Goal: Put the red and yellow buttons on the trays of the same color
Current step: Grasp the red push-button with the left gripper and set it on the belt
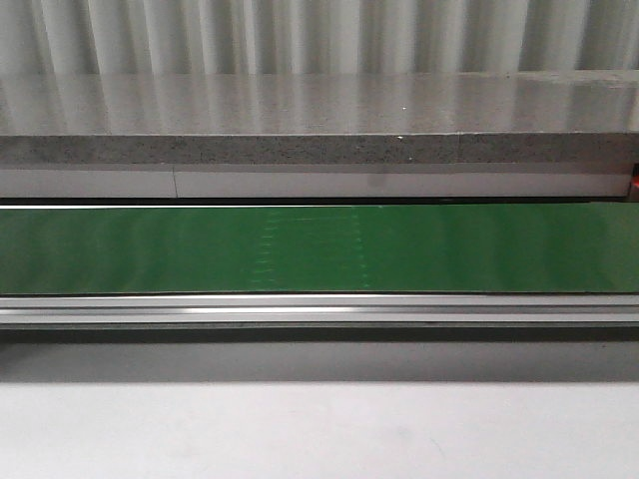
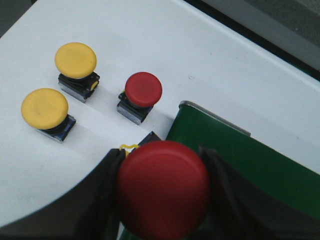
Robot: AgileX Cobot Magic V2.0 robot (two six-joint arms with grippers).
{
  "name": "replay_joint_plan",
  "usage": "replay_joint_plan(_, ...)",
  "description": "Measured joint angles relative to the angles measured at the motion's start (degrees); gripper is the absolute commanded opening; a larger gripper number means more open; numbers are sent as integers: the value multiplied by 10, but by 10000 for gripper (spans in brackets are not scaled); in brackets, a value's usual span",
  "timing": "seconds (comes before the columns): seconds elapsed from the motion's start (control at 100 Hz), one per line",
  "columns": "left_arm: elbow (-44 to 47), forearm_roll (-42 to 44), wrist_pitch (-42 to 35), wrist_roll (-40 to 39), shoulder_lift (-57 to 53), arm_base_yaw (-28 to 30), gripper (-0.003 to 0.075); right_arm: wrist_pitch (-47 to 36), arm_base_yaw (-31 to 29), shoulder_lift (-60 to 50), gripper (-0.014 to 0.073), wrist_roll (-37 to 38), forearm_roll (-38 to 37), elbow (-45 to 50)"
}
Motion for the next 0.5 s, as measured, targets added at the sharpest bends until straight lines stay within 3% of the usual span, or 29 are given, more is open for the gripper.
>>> replay_joint_plan(0.34,0,35,9,61,0,-117,-20,0,0,0,-67,0,0,0)
replay_joint_plan(0.5,0,54,8,63,0,-139,-20,0,0,0,-67,0,0,0)
